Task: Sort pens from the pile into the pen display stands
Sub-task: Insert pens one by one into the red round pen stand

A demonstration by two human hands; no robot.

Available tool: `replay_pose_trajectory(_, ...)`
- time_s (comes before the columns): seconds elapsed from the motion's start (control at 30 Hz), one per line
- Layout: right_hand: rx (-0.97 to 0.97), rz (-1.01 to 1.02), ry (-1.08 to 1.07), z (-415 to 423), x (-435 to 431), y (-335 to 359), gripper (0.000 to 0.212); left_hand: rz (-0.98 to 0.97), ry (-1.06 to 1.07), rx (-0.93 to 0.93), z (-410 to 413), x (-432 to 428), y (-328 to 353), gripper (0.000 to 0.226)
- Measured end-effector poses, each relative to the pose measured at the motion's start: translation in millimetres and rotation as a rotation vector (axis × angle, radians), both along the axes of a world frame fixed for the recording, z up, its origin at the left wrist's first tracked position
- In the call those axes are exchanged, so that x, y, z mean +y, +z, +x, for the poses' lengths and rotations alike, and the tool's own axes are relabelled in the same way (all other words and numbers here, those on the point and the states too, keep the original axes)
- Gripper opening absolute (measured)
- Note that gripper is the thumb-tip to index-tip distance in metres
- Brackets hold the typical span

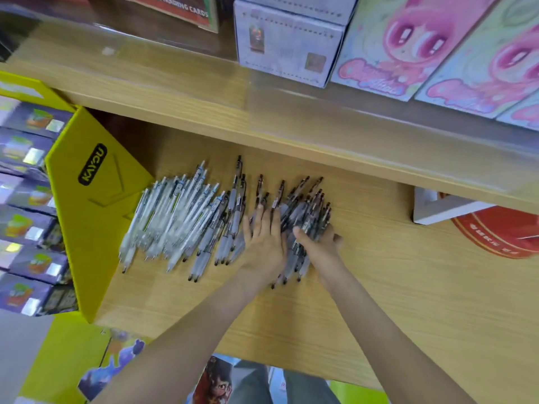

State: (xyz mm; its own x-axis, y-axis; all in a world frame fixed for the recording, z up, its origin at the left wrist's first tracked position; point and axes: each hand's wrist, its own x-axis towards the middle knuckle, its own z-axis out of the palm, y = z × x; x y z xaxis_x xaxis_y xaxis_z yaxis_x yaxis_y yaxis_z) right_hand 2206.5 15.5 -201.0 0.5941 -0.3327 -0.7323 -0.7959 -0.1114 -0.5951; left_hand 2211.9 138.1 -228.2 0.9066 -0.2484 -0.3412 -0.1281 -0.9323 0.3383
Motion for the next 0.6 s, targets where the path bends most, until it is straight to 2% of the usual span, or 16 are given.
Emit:
replay_pose_trajectory(0.13,-0.058,-0.07,-0.013,3,14,-11,0.101,-0.194,-0.012,-0.017,-9,-2,-8,0.076)
replay_pose_trajectory(0.23,-0.138,0.087,-0.11,2,11,-17,0.081,-0.257,-0.013,0.01,-16,-9,-8,0.081)
replay_pose_trajectory(0.33,-0.144,0.238,-0.175,-1,-1,-17,0.064,-0.318,0.023,0.069,-15,-11,-4,0.073)
replay_pose_trajectory(0.4,-0.145,0.268,-0.163,-5,-8,-15,0.05,-0.355,0.022,0.137,-10,-8,-1,0.062)
replay_pose_trajectory(0.47,-0.137,0.224,-0.105,-8,-15,-15,0.037,-0.394,-0.003,0.189,-8,-4,2,0.062)
replay_pose_trajectory(0.6,-0.114,0.105,-0.026,-15,-27,-6,0.051,-0.514,0.035,0.221,-6,1,12,0.069)
